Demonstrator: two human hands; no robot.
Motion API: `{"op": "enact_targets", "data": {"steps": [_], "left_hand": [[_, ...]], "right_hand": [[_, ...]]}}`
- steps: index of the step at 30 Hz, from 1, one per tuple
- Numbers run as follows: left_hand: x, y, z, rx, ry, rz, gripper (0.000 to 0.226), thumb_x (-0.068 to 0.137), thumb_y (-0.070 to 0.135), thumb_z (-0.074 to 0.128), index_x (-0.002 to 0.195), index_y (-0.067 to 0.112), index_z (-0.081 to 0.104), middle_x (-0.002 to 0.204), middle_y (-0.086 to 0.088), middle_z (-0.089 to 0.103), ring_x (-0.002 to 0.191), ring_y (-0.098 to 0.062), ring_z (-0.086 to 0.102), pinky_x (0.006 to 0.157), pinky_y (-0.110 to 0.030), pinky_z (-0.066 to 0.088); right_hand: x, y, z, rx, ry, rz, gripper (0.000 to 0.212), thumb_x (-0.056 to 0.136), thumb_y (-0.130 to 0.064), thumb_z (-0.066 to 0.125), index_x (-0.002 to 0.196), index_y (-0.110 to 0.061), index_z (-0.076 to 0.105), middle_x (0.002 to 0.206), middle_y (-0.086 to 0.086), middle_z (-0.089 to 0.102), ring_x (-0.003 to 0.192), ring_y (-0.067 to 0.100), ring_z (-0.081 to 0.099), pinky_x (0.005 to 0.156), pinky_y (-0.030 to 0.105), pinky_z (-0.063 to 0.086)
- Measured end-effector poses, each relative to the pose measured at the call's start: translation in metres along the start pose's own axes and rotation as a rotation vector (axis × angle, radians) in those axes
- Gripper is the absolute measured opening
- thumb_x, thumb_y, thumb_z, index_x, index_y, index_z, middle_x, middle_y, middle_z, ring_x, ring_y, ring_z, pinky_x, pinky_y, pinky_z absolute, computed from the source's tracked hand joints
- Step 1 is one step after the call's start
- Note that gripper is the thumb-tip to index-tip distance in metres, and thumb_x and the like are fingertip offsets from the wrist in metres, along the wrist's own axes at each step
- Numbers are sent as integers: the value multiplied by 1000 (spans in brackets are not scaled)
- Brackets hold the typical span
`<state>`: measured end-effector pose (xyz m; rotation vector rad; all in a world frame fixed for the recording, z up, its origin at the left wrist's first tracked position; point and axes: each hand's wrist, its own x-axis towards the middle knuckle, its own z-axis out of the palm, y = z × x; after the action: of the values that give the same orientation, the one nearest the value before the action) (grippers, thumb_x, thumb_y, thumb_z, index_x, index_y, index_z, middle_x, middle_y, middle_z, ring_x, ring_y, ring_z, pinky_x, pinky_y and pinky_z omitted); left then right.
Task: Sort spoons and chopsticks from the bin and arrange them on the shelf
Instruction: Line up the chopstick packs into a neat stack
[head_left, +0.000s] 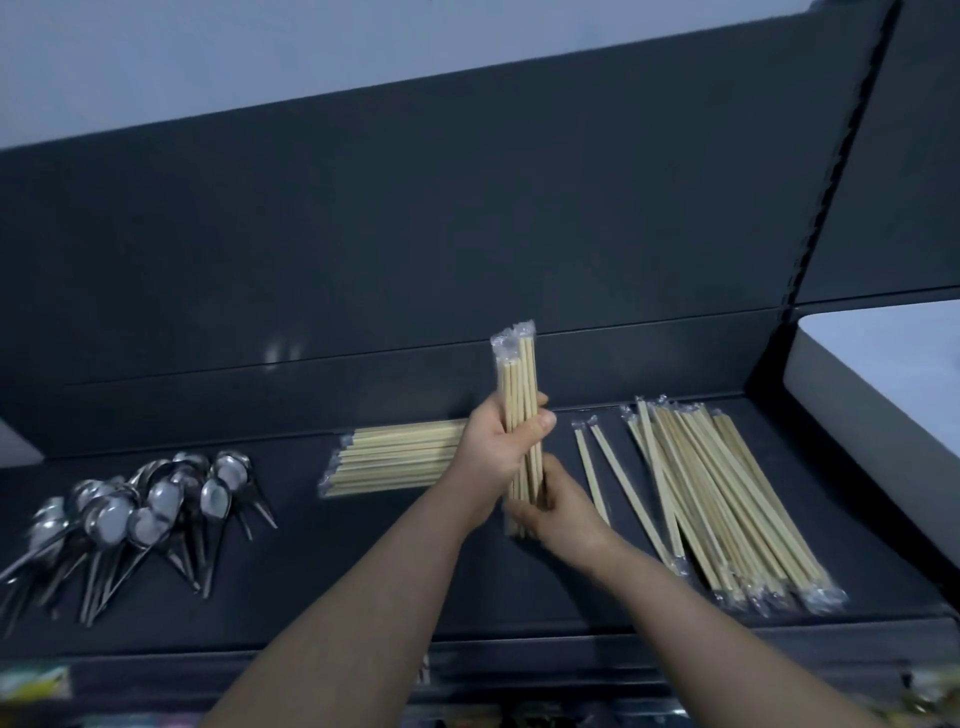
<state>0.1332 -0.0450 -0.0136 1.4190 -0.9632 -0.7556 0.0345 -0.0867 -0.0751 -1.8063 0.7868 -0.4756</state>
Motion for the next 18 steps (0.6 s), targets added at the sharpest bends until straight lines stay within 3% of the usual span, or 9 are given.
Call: {"op": "enact_targets", "data": {"steps": [3, 8, 11, 14, 16, 18], "left_hand": [[1, -1, -7, -55, -12, 2, 14, 94, 8, 59, 106, 15, 59, 92, -6, 64, 90, -12, 63, 88, -25, 52], [-1, -4, -18, -60, -53, -21, 17, 97, 7, 55, 114, 5, 55, 95, -6, 66, 84, -7, 67, 83, -20, 54], [1, -7, -28, -25, 39, -42, 25, 93, 10, 62, 115, 9, 52, 101, -7, 66, 93, -14, 66, 89, -28, 53], [3, -18, -55, 222, 375, 5, 72, 71, 27, 81, 129, 10, 42, 124, -10, 57, 114, -25, 56, 100, -38, 45], [-5, -26, -79, 504, 521, -11, 105, 67, 31, 84, 148, 7, 23, 150, -14, 33, 139, -28, 32, 116, -38, 27], [-20, -39, -103, 863, 531, -1, 113, 72, 34, 82, 153, 10, 7, 161, -12, 6, 148, -26, 7, 121, -38, 12]], "right_hand": [[2, -5, 11, -4, 28, -2, 29, 92, -10, 58, 115, -17, 41, 104, 5, 58, 90, 15, 58, 72, 25, 50], [1, -9, 20, -103, 1, 10, 33, 94, -10, 54, 123, -12, 37, 112, 9, 56, 100, 20, 56, 87, 39, 50], [5, -11, 25, -173, 2, 45, 21, 96, -12, 50, 110, -13, 35, 99, 6, 54, 87, 21, 54, 76, 40, 48], [14, -23, 27, -471, 8, 86, 20, 93, -10, 47, 100, -15, 30, 100, 7, 53, 84, 24, 50, 63, 32, 38], [17, -33, 31, -707, -57, 146, 25, 88, -3, 47, 107, -14, 34, 117, 11, 51, 103, 29, 51, 78, 35, 40], [21, -36, 41, -885, -137, 174, 43, 85, 2, 46, 125, -11, 36, 129, 11, 47, 120, 30, 45, 94, 41, 37]]}}
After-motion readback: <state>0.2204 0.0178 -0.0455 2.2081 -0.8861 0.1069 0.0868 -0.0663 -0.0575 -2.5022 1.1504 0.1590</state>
